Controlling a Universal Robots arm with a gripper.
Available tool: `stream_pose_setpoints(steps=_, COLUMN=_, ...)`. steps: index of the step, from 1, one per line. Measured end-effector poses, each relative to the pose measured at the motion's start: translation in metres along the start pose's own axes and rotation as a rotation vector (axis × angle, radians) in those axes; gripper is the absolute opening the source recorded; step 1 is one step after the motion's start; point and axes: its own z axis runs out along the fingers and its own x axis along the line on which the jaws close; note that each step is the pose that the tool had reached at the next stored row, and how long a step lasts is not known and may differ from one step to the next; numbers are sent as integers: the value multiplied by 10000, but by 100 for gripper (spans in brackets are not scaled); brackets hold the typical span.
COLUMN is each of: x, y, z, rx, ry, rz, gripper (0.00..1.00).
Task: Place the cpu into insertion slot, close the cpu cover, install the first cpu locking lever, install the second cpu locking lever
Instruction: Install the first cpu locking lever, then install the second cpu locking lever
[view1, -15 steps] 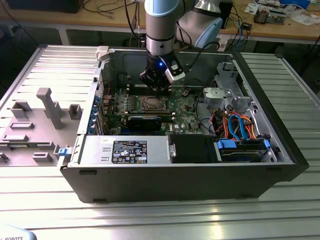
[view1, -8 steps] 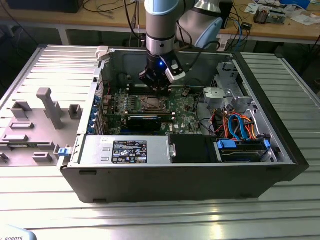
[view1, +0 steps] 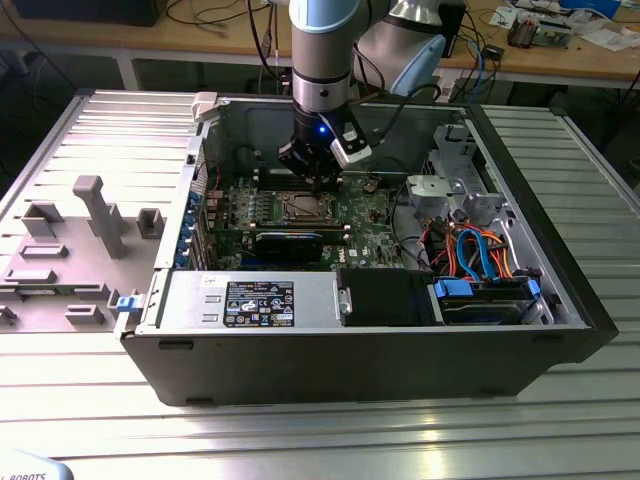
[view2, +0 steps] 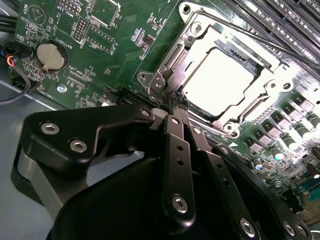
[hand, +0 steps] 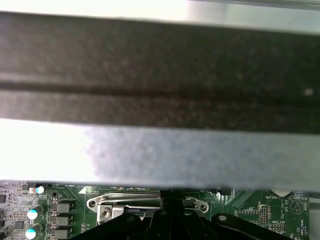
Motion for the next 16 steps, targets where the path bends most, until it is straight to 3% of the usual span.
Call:
stream_pose_setpoints(steps=9, x=0, y=-2, z=0, rx=0, ry=0, rz=0, gripper=11)
stream_pose_setpoints(steps=11, x=2, y=-51, z=-3, rx=0, ry=-1, rz=0, gripper=11)
stream_pose_setpoints(steps=13, x=3, y=-61, z=-12, rx=4, ry=1, rz=0, gripper=11)
stream_pose_setpoints(steps=16, x=0, y=-59, z=-52, rx=59, ry=3, rz=-3, gripper=11)
